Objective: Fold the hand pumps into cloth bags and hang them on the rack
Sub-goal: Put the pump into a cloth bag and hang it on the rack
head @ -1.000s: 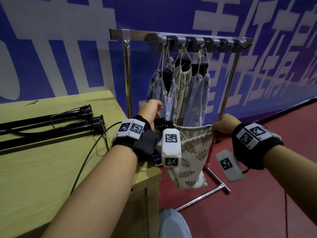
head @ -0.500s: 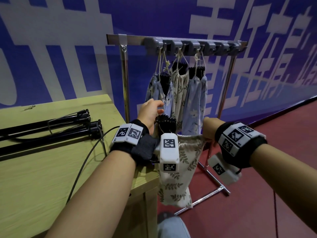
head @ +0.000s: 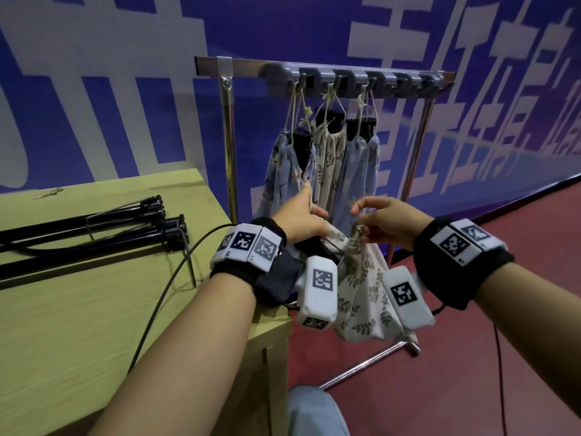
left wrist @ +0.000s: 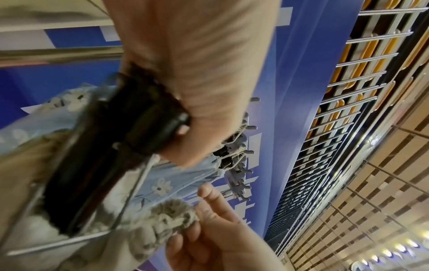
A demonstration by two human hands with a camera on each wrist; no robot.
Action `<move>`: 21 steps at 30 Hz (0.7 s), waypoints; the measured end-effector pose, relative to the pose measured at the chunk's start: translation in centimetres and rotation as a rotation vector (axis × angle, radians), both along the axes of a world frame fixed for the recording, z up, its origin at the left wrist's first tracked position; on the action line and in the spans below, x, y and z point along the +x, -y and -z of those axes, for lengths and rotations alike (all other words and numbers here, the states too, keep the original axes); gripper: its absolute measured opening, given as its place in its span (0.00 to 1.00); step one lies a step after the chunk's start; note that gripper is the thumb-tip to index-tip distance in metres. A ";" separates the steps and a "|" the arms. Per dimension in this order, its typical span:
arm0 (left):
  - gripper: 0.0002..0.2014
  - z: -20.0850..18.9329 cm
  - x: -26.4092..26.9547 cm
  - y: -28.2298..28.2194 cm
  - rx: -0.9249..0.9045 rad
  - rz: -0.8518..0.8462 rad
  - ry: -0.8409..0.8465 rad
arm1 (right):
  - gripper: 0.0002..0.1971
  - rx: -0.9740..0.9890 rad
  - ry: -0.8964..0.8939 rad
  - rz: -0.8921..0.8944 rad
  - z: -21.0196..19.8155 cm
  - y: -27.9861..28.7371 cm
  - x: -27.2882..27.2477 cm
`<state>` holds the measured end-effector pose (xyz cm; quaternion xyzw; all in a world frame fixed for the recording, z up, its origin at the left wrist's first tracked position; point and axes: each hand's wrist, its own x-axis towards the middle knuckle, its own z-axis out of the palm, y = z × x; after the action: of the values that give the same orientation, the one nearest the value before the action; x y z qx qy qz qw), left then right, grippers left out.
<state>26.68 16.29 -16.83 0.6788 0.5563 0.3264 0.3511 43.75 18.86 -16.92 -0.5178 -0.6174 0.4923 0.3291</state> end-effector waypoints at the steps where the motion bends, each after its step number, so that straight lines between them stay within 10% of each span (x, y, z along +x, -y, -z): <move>1: 0.43 0.2 0.1 0.0 0.011 0.014 -0.080 | 0.15 0.024 0.012 0.014 0.0 0.0 -0.1; 14: 0.19 0.5 1.1 0.0 0.170 -0.082 0.013 | 0.15 0.072 -0.276 0.039 -0.1 1.0 -2.8; 21: 0.10 0.6 1.6 -0.3 -0.002 -0.141 -0.018 | 0.14 0.115 -0.074 0.048 -0.2 1.1 -2.8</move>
<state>28.27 16.56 -17.39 0.6403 0.6063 0.3436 0.3230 40.98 17.80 -16.71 -0.4940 -0.6195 0.4669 0.3927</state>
